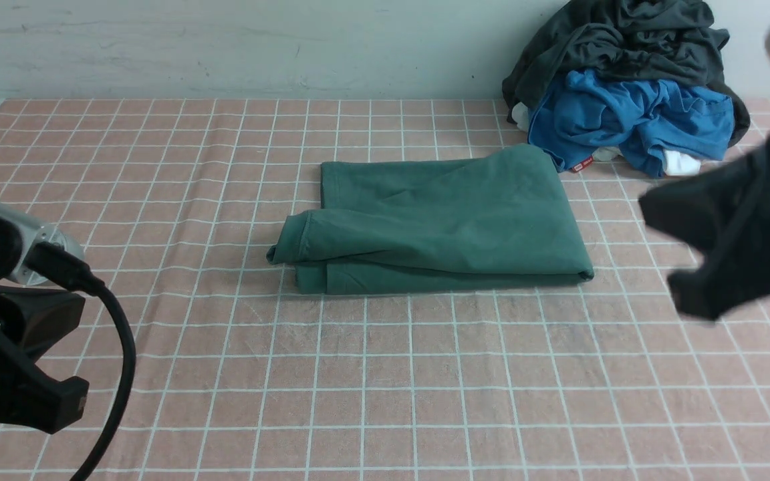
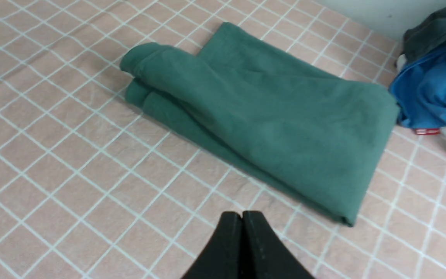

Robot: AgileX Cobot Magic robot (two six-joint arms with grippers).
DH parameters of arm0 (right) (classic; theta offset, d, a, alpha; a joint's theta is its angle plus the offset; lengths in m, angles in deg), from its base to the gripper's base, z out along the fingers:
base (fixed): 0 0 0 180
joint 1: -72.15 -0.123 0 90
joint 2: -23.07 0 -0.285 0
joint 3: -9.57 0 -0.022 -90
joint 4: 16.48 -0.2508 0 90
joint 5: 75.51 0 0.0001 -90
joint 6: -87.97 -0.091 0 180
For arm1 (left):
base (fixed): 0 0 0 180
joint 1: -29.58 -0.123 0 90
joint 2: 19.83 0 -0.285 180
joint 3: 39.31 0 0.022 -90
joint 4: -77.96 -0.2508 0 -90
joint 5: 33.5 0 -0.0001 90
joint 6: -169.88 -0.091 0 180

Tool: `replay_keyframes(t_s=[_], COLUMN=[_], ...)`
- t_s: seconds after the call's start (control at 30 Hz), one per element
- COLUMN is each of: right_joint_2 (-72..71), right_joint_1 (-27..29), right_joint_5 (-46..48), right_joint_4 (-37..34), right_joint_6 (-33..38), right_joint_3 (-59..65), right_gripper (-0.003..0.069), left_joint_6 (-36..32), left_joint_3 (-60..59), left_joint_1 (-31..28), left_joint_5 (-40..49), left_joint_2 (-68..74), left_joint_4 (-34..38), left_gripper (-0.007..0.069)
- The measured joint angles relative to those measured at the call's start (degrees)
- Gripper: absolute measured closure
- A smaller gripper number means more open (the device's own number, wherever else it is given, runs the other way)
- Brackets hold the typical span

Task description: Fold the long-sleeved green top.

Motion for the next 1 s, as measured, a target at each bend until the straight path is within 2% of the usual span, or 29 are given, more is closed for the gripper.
replay_keyframes(t_s=[0.03,0.07,0.2,0.33,0.4,0.6,0.7,0.83,0.9,1.0], right_joint_2=[-0.78,-3.11,-4.87,-5.33,-5.35,-6.64,-12.70,-25.40,-30.53,-43.17], right_joint_1=[0.00,0.00,0.00,0.00,0.00,0.00,1.10,7.14,11.06,19.80], right_joint_5=[-2.47,-12.45,-34.43,-49.82,-54.18,-50.82,-43.52,-34.62,-31.05,-22.25], right_joint_4=[-0.25,-1.06,-1.27,-2.26,-2.83,-4.89,-10.59,-13.91,-13.05,-7.07], right_joint_6=[0.00,0.00,0.00,0.00,0.00,0.00,0.00,1.76,3.37,4.41], right_joint_3=[3.80,12.24,31.35,42.57,47.39,49.26,49.41,49.42,49.42,49.42], right_gripper=[0.0672,0.0672,0.0673,0.0673,0.0673,0.0673,0.0673,0.0673,0.0673,0.0673], left_joint_6=[0.00,0.00,0.00,0.00,0.00,0.00,0.00,0.00,0.00,0.00], left_joint_3=[0.00,0.00,0.00,0.00,0.00,0.00,0.00,0.00,0.00,0.00], left_joint_1=[0.00,0.00,0.00,0.00,0.00,0.00,0.00,0.00,0.00,0.00], left_joint_5=[0.00,0.00,-0.06,-0.06,-0.10,-0.17,-0.17,-0.17,-0.17,-0.17], left_joint_2=[0.00,0.00,0.00,0.00,0.00,0.00,0.00,0.00,0.00,0.00], left_joint_4=[0.00,0.00,0.00,0.00,0.00,0.06,0.06,-0.15,-0.15,-0.01], left_gripper=[0.0628,0.0628,0.0628,0.0628,0.0628,0.0628,0.0628,0.0628,0.0628,0.0628])
